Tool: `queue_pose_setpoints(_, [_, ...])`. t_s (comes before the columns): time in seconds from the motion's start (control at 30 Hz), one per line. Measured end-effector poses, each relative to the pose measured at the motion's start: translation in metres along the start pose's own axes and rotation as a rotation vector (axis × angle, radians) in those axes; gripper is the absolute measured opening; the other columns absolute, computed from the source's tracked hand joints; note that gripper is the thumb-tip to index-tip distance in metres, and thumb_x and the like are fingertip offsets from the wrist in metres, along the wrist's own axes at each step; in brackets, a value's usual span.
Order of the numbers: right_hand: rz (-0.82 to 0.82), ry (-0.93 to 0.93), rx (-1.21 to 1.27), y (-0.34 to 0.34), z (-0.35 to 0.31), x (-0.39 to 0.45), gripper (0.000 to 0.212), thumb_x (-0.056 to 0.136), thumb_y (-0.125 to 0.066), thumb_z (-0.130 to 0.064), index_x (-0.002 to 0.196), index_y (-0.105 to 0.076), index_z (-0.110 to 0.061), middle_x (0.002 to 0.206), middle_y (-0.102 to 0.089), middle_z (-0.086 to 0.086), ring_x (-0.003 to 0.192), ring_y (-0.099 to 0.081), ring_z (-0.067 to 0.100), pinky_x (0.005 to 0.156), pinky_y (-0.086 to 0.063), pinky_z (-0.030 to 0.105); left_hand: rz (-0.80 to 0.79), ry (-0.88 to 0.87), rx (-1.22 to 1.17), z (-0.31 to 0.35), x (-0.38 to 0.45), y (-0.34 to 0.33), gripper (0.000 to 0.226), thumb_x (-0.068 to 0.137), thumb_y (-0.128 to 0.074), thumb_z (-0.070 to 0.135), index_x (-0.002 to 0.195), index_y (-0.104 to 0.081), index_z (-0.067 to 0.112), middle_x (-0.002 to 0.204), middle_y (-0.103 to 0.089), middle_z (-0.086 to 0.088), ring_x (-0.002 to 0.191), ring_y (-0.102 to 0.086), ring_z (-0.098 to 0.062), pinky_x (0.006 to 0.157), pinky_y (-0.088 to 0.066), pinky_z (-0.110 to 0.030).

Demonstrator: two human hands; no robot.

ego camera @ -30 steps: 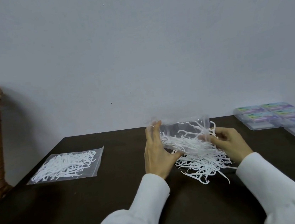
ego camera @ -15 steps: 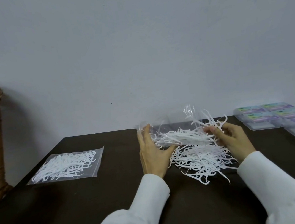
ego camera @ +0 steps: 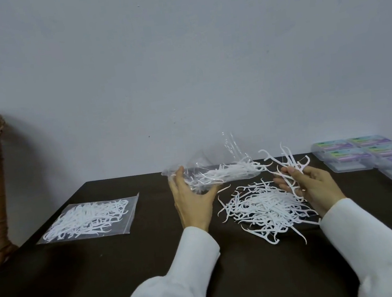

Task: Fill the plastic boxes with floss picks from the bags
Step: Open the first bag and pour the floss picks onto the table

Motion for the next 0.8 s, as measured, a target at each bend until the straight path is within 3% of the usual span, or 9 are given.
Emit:
queue_pose_setpoints(0.17, [0.076, -0.047, -0.084, 0.010, 0.004, 0.002, 0.012, 0.092, -0.050, -0.006, 0.090, -0.062, -0.002, 0.085, -0.067, 0.011, 0.077, -0.066, 0.022, 0.064, -0.057, 0.023, 0.039, 0.033, -0.028, -0.005, 0.004, 0.005, 0.087, 0.065, -0.085, 0.028, 0.139, -0.041, 0.015, 0.142, -0.034, -0.003, 0.126, -0.043, -0.022, 0.104, -0.037, -0.031])
queue_pose_setpoints(0.3, [0.012, 0.044, -0.536, 0.008, 0.001, 0.001, 0.013, 0.087, -0.060, -0.010, 0.099, -0.066, -0.008, 0.078, -0.068, 0.001, 0.065, -0.065, 0.005, 0.049, -0.048, 0.008, 0.046, 0.051, -0.036, -0.006, 0.005, 0.006, 0.088, 0.065, -0.085, 0.028, 0.140, -0.040, 0.016, 0.143, -0.032, -0.003, 0.128, -0.042, -0.023, 0.107, -0.038, -0.037])
queue_pose_setpoints(0.37, [-0.053, 0.113, -0.772, 0.001, 0.002, -0.001, 0.014, 0.086, -0.063, -0.014, 0.099, -0.068, -0.011, 0.079, -0.067, -0.003, 0.068, -0.062, 0.003, 0.055, -0.044, 0.008, 0.045, 0.048, -0.047, -0.006, 0.005, 0.005, 0.088, 0.065, -0.086, 0.027, 0.139, -0.040, 0.015, 0.143, -0.032, -0.003, 0.128, -0.042, -0.021, 0.105, -0.037, -0.030])
queue_pose_setpoints(0.43, [-0.103, 0.135, -0.963, -0.002, 0.006, -0.001, 0.018, 0.084, -0.067, -0.020, 0.101, -0.068, -0.013, 0.089, -0.064, -0.003, 0.083, -0.059, 0.010, 0.073, -0.042, 0.017, 0.036, 0.050, -0.047, -0.004, 0.004, 0.005, 0.087, 0.066, -0.085, 0.026, 0.139, -0.040, 0.015, 0.143, -0.032, -0.003, 0.126, -0.042, -0.019, 0.100, -0.034, -0.022])
queue_pose_setpoints(0.5, [-0.145, 0.138, -0.974, -0.005, 0.007, -0.001, 0.017, 0.081, -0.070, -0.018, 0.098, -0.067, -0.019, 0.094, -0.064, -0.002, 0.092, -0.058, 0.012, 0.079, -0.040, 0.020, 0.028, 0.050, -0.054, -0.003, 0.003, 0.004, 0.086, 0.066, -0.085, 0.026, 0.139, -0.040, 0.016, 0.142, -0.033, -0.002, 0.125, -0.043, -0.019, 0.096, -0.035, -0.020])
queue_pose_setpoints(0.63, [-0.232, 0.190, -0.881, -0.014, 0.004, -0.006, 0.021, 0.076, -0.074, -0.010, 0.089, -0.067, -0.025, 0.093, -0.068, -0.010, 0.089, -0.060, -0.003, 0.069, -0.044, 0.004, 0.007, 0.046, -0.056, 0.000, 0.001, 0.003, 0.086, 0.067, -0.085, 0.024, 0.139, -0.039, 0.016, 0.143, -0.032, -0.001, 0.126, -0.040, -0.015, 0.092, -0.031, -0.012])
queue_pose_setpoints(0.73, [-0.207, 0.235, -0.870, -0.013, 0.003, -0.005, 0.019, 0.073, -0.076, -0.010, 0.081, -0.067, -0.023, 0.091, -0.069, -0.010, 0.090, -0.062, 0.000, 0.079, -0.042, 0.009, -0.014, 0.038, -0.051, 0.001, 0.000, 0.001, 0.085, 0.067, -0.085, 0.023, 0.139, -0.039, 0.016, 0.143, -0.032, -0.001, 0.126, -0.040, -0.016, 0.090, -0.029, -0.008])
queue_pose_setpoints(0.8, [-0.166, 0.264, -0.897, -0.011, 0.000, -0.005, 0.017, 0.071, -0.079, -0.011, 0.076, -0.066, -0.022, 0.083, -0.067, -0.010, 0.082, -0.061, 0.003, 0.073, -0.040, 0.007, -0.030, 0.042, -0.055, 0.001, -0.001, -0.001, 0.085, 0.067, -0.084, 0.023, 0.139, -0.039, 0.017, 0.144, -0.031, -0.001, 0.127, -0.040, -0.017, 0.091, -0.029, -0.009])
Point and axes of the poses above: each hand's wrist, its own x-axis towards the middle knuckle, its own y-axis out of the back of the hand, z = x × y, the point moved 6 cm from there along x, towards the middle knuckle
